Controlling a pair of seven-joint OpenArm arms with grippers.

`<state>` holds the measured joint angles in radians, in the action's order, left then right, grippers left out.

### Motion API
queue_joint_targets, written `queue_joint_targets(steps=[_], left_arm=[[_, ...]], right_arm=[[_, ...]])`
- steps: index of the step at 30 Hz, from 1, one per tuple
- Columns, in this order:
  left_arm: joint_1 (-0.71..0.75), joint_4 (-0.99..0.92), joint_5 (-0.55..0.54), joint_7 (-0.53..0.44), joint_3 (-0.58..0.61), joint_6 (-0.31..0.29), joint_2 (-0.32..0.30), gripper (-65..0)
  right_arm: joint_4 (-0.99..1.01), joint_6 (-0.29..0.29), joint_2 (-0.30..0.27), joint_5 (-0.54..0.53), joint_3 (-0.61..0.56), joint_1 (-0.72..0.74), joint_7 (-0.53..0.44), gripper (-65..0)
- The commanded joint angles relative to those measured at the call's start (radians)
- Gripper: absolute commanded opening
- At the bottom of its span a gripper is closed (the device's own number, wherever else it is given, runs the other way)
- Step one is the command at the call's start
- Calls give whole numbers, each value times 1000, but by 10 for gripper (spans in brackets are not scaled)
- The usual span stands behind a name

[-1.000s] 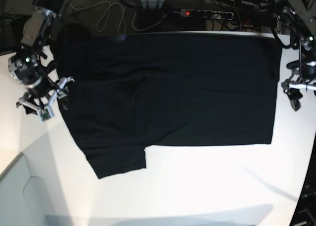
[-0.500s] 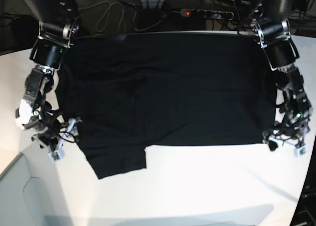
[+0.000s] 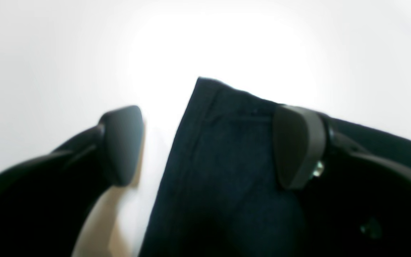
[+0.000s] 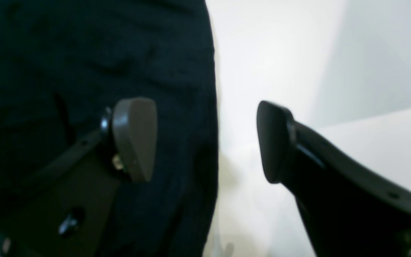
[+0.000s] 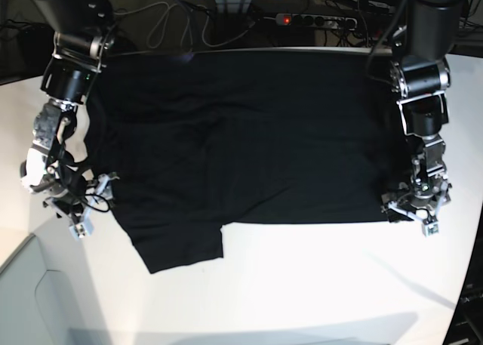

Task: Fold the T-shirt properly
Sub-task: 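Release both grippers and move them to the shirt's side edges midway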

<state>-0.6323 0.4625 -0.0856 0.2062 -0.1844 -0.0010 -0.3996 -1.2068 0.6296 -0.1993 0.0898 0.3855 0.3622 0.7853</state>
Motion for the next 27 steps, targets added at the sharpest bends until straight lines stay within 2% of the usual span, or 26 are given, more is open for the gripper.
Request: queue_joint_targets(steps=[1,8,10,12,15,18,23,27], left_arm=[[-33,-8,10,-7,0,6,-15,-103],[4,-32,2,-7,0,2,-11,-109],[6,-32,2,-6,0,2,-9,-138],[6,-32,2,-4,-2,2,-9,-219],[7,-37,0,-4,-5,2,-8,-388],[7,-38,0,-4,-7,2,-8,-533],[7,-38,0,2,-7,3,-6,-650],[32,-34,0,2,-8,8,-6,-650]], right_arm=[[-18,3,-18,-15,3,18,-43,-225],[-17,3,-19,-15,3,10,-79,-225],[-17,3,-18,-15,3,11,-79,-225],[-17,3,-15,-15,3,13,-79,-225],[-2,3,-13,-15,3,41,-80,-225],[115,3,-12,-15,2,107,-93,-225],[400,3,-19,-15,2,238,-208,-225],[519,3,-15,-15,0,292,-290,-225]])
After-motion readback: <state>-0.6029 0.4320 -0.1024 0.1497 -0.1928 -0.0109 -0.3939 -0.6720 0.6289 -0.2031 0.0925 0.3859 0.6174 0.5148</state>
